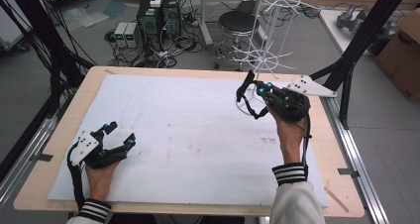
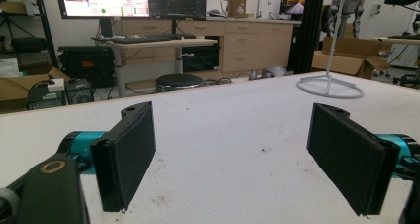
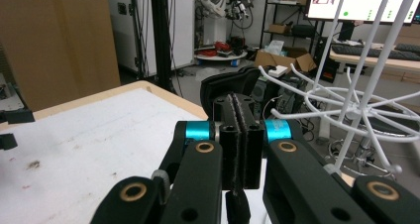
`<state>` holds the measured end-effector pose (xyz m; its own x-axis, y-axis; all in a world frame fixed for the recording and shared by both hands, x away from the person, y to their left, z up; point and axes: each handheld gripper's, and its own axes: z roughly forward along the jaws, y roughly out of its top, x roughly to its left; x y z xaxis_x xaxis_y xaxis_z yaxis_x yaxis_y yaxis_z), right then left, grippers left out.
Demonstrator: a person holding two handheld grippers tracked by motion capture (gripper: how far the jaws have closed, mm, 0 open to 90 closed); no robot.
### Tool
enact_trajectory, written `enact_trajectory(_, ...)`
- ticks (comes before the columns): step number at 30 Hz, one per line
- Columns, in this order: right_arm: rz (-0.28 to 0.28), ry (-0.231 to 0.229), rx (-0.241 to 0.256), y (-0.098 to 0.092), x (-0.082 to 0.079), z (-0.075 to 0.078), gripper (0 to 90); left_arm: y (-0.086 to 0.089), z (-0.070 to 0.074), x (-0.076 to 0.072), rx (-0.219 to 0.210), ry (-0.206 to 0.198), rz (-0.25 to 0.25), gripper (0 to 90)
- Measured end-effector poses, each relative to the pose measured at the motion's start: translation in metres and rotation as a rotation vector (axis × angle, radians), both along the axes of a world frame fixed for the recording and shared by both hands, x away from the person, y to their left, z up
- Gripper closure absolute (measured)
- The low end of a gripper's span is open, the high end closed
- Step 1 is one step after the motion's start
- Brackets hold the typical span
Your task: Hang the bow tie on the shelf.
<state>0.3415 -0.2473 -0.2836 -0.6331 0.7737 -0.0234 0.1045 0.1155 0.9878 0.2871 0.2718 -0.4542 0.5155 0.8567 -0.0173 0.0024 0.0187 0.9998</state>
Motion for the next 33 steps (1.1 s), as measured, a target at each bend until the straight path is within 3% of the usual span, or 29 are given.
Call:
enact_trajectory(14, -0.049, 0.009, -0.008, 0.006, 0.027, 0.009, 89.6, 0.000, 0.000, 0.000, 0.001, 0.000, -0.001, 19.0)
enact_trajectory(23, -0.106, 0.014, -0.050, 0.009, 0.046, 0.015, 89.6, 0.000, 0.000, 0.000, -0.001, 0.000, -0.001, 19.0)
enact_trajectory(33, -0.164, 0.062, -0.068, 0.001, 0.064, 0.009, 89.5, 0.001, 0.000, 0.000, -0.001, 0.002, -0.001, 18.9)
